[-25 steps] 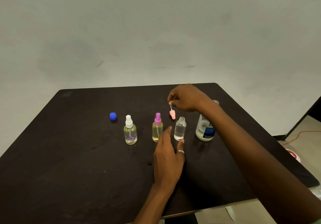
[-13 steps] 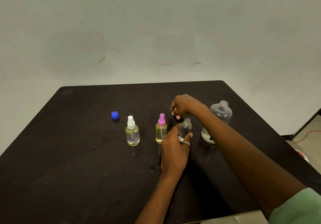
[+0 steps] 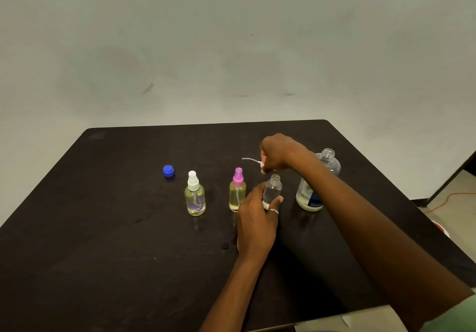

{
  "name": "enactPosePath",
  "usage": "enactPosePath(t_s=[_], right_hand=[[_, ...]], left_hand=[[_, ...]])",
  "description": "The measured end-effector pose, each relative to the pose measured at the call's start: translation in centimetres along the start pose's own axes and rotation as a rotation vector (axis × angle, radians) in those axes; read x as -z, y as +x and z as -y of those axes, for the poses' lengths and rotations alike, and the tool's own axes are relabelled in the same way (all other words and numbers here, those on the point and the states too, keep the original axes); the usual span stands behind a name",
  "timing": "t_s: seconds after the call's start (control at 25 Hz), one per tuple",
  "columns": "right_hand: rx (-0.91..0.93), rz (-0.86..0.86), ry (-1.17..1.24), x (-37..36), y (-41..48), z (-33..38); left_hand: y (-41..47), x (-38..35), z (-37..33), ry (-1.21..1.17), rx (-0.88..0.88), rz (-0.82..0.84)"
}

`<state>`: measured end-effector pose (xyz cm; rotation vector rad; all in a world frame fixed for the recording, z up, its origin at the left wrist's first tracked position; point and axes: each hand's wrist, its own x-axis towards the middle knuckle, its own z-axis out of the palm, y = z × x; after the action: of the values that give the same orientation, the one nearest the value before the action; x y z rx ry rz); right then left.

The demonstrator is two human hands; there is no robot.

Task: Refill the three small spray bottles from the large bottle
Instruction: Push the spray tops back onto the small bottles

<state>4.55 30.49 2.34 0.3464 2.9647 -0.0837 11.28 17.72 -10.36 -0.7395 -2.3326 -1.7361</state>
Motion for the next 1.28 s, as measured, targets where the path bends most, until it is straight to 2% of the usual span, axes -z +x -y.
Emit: enactPosePath(t_s=[0.32,0.48,1.12,1.28], right_hand=[[0.095,-0.218,-0.01,9.0,-8.4,-0.3],[0.119,-0.257,-0.001,10.5,-10.5,0.0],[0.191,-0.067,0.02,3.3,-8.5,0.8],[0.195,-0.069,0.035,2.1,-8.2,0.9]], left_hand=[[-0.2,0.0,0.1,0.0,0.008,-0.028],[-0.1,0.0,0.3,0.011,0.022,-0.025],[-0.1,0.0,0.2,-0.012,0.017,-0.029],[-0.2,0.1,0.1,0.022,-0.014,-0.035]])
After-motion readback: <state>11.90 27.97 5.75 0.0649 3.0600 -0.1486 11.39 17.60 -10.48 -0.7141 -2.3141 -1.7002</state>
